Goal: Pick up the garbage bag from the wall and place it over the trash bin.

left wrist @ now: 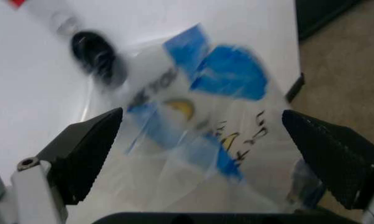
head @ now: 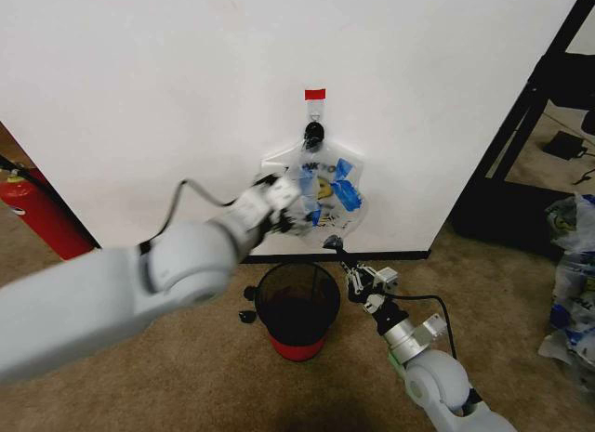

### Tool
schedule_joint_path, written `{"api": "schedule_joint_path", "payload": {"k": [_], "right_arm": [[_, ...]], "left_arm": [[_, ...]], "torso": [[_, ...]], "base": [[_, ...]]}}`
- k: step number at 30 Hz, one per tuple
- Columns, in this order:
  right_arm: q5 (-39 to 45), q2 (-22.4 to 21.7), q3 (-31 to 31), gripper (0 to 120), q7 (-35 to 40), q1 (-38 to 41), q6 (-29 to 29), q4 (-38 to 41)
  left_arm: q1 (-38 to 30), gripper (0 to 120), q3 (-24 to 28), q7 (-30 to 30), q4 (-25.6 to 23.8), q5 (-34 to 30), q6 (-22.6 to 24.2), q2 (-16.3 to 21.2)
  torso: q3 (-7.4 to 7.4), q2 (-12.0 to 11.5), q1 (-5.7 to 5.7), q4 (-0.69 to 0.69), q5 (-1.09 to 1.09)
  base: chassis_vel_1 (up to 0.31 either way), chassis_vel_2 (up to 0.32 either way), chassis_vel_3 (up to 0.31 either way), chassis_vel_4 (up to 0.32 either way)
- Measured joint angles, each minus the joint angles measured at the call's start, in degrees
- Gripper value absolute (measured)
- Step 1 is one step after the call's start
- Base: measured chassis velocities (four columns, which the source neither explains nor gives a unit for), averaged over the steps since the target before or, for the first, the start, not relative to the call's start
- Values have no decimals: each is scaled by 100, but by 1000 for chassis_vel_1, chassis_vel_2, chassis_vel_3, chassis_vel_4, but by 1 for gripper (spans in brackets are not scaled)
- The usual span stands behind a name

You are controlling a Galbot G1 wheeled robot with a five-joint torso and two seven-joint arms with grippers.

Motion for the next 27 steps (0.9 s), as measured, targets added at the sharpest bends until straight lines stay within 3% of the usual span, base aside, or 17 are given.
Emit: {"api": "schedule_joint_path", "payload": {"k": [2, 8, 20, 27], "right_arm": [[-4, 7, 15, 0, 11, 0, 10, -1], [-5, 23, 37, 0, 20, -5, 20, 23], [64, 10, 133, 0, 53, -87, 21, 180], [131, 18, 124, 0, 66, -82, 18, 223]], "left_arm": [[-462, 100, 428, -78, 114, -229, -4, -163], [-774, 98, 1111, -311, 573, -498, -34, -564], [-595, 94, 1381, -385, 1362, -178, -76, -990], [-616, 70, 1584, -325, 1651, -223, -87, -1106]], "torso": [[-1, 0, 0, 1, -3], [-1, 0, 0, 1, -4], [-1, 0, -1, 1, -4], [-1, 1, -1, 0, -4]], "base": [[0, 0, 0, 0], [0, 0, 0, 0], [0, 0, 0, 0], [0, 0, 0, 0]]}}
